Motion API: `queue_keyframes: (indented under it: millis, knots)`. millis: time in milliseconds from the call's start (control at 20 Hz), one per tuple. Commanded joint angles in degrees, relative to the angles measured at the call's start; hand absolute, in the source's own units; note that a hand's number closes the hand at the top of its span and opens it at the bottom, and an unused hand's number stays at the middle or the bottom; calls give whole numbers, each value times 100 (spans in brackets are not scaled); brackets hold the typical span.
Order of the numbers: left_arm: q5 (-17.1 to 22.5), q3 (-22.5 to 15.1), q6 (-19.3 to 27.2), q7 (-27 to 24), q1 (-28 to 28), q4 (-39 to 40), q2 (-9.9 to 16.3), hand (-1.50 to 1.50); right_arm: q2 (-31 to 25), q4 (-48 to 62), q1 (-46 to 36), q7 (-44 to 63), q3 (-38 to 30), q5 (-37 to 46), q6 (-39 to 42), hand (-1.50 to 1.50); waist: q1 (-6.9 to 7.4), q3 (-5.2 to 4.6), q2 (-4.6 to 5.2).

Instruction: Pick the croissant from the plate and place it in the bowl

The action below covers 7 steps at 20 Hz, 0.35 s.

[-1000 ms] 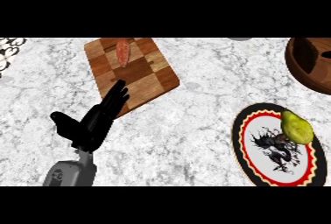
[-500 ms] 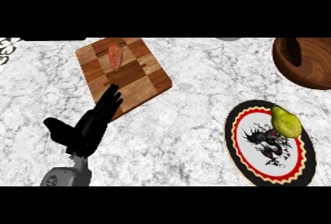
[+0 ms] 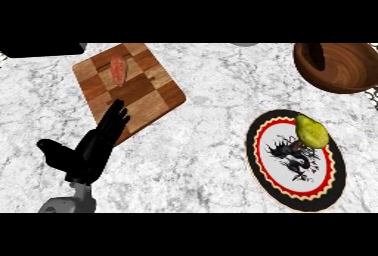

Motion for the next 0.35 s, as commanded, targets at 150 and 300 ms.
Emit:
queue_keyframes:
  millis: [150,300]
  knots:
    - [103,198,62,-24,118,-89,42,0,291,-645,1818,-1430,134,-332,1668,150,-257,2,-43]
    - [81,197,72,93,94,-203,107,0,809,-1084,2421,-1609,618,-205,1589,150,-320,13,-76]
